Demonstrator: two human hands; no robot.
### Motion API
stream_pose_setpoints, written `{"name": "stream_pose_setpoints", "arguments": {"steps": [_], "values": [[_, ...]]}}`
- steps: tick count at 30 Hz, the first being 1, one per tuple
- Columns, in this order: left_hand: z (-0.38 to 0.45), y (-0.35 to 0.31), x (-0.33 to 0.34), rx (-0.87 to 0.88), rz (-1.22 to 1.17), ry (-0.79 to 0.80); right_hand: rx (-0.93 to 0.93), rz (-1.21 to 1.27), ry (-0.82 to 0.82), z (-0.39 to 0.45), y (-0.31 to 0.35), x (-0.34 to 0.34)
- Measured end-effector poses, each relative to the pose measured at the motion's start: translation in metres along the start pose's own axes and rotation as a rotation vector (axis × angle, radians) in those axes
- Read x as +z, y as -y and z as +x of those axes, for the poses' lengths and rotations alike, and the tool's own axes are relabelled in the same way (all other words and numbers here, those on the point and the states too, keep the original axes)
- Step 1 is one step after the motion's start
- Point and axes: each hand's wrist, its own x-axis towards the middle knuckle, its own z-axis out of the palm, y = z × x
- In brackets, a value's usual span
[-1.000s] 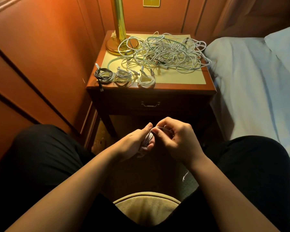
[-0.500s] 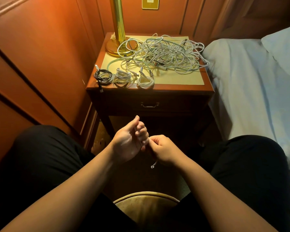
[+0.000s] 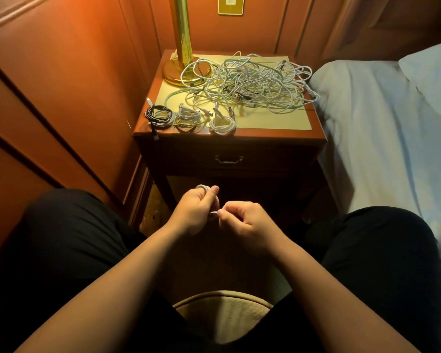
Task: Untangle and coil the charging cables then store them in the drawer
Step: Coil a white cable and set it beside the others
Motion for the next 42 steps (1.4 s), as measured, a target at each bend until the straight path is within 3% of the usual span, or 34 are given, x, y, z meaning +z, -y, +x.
{"name": "stream_pose_setpoints", "arguments": {"steps": [4,10,13,17,23,26,33,38,42], "values": [[-0.004,-0.005,0.006,-0.028,-0.106,0.290,-0.028,0.064,-0.116,0.000,-0.003,-0.011],[-0.009,-0.021,0.007,-0.156,-0.389,0.530,0.004,0.129,-0.231,0.005,-0.010,-0.014],[-0.012,-0.023,0.002,-0.220,-0.594,0.564,0.011,0.217,-0.216,0.010,-0.011,-0.009],[-0.011,-0.023,-0.008,-0.238,-0.884,0.661,0.004,0.307,-0.075,0.012,-0.007,-0.011],[-0.012,-0.037,-0.022,-0.188,-1.023,0.884,-0.035,0.430,0.010,0.002,0.005,-0.020],[-0.013,-0.050,-0.033,-0.181,-0.963,0.823,-0.051,0.472,0.017,0.000,0.017,-0.021],[-0.013,-0.062,-0.037,-0.264,-0.886,0.534,-0.127,0.334,-0.134,0.006,0.024,-0.008],[-0.006,-0.058,-0.055,-0.156,-0.760,0.592,-0.159,0.397,-0.092,0.006,0.034,-0.004],[0.002,-0.054,-0.060,-0.098,-0.679,0.475,-0.237,0.356,-0.133,0.004,0.037,-0.003]]}}
